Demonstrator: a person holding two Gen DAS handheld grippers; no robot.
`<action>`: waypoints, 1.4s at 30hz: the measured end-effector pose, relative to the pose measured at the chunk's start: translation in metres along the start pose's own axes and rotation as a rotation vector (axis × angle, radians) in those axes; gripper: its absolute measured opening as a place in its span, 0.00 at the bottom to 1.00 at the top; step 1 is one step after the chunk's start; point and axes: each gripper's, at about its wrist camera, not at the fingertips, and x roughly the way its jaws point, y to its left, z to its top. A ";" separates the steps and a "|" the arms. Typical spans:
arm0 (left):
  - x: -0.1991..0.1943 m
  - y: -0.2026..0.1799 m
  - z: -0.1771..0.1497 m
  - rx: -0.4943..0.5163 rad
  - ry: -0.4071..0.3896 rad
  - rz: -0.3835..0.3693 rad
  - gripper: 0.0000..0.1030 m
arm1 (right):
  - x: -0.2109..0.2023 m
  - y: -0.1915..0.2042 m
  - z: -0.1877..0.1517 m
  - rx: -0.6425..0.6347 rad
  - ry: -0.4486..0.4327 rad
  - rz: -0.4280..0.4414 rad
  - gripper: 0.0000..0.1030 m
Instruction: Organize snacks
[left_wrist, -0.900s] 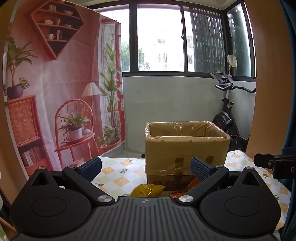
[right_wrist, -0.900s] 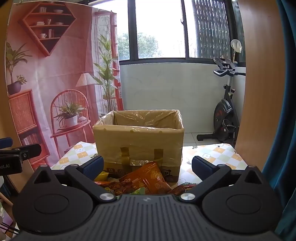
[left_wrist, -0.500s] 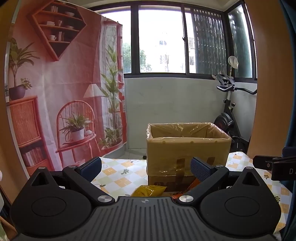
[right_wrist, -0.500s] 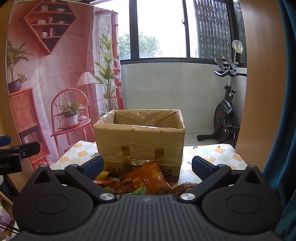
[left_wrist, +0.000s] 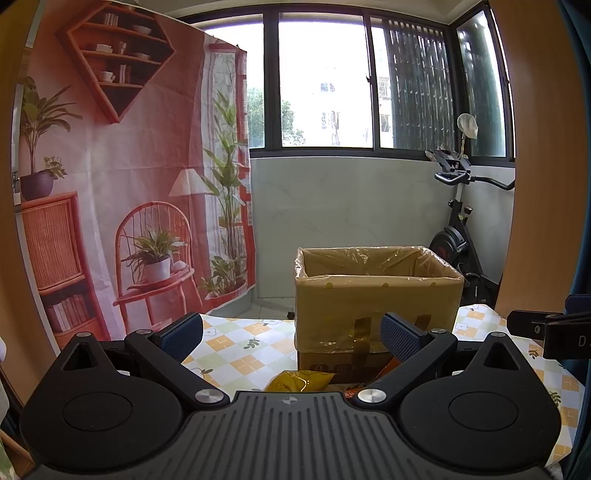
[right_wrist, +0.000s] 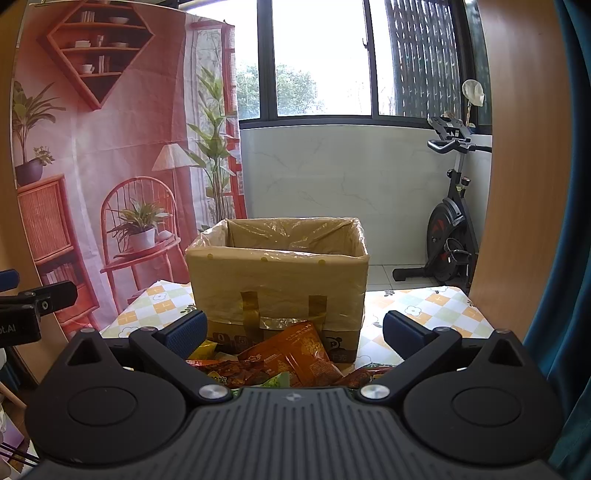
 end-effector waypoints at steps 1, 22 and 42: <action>0.000 0.000 0.000 0.000 0.000 0.001 1.00 | -0.001 -0.001 0.002 0.000 0.000 0.000 1.00; 0.011 0.000 0.000 -0.025 0.047 -0.001 1.00 | -0.001 -0.002 0.003 -0.026 -0.008 -0.019 1.00; 0.009 -0.002 0.000 -0.010 0.039 -0.007 1.00 | 0.001 -0.002 0.000 -0.015 0.000 -0.008 1.00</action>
